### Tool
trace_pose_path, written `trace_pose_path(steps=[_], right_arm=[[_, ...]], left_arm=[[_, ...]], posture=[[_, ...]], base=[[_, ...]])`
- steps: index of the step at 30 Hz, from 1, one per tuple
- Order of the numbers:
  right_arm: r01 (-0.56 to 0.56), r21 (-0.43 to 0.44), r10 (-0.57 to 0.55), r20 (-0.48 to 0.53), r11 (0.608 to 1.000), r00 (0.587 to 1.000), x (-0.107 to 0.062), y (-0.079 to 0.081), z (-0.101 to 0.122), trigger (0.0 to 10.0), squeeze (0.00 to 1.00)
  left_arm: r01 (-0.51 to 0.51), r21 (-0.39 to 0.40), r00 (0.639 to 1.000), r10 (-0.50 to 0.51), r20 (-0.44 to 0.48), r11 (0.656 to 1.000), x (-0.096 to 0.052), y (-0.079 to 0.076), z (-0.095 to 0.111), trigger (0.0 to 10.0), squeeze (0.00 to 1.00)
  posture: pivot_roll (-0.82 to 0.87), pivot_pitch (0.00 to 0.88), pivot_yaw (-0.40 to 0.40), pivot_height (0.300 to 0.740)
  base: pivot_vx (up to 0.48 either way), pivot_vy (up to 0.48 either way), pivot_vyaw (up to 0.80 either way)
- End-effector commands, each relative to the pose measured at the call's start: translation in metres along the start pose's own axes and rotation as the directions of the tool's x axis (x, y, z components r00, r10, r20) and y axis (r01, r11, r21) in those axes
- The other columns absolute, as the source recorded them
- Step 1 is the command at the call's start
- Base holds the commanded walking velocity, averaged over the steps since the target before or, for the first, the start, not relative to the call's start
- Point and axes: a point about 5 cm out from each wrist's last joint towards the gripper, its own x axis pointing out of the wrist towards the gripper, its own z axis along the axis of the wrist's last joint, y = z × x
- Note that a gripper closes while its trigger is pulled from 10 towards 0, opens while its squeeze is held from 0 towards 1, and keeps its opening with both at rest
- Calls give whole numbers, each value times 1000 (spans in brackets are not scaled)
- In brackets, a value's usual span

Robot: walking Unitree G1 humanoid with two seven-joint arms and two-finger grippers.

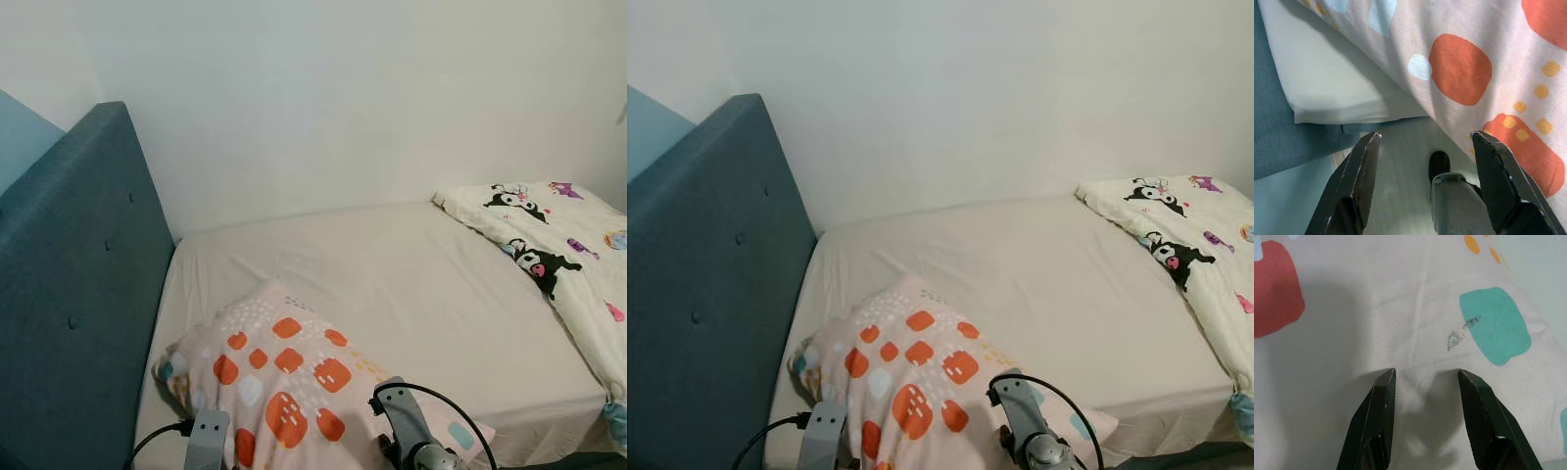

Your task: Clean up the room

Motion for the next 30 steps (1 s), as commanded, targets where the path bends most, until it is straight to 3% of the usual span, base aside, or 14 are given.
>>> trace_pose_path(steps=[1, 30], right_arm=[[-10, -16, 10, -7, 1000, 1000, 0, 2, 0, 10000, 0], [-22, 6, 22, -12, 1000, 1000, 1, 1, 0, 10000, 0]], left_arm=[[-4, 6, 1000, 4, -8, 1000, 0, 1, -1, 10000, 0], [-4, 3, 1000, 4, -11, 1000, 0, 1, -1, 10000, 0]], posture=[[-104, 0, -8, 740], [-109, 0, -4, 740]], base=[[0, 0, 0], [0, 0, 0]])
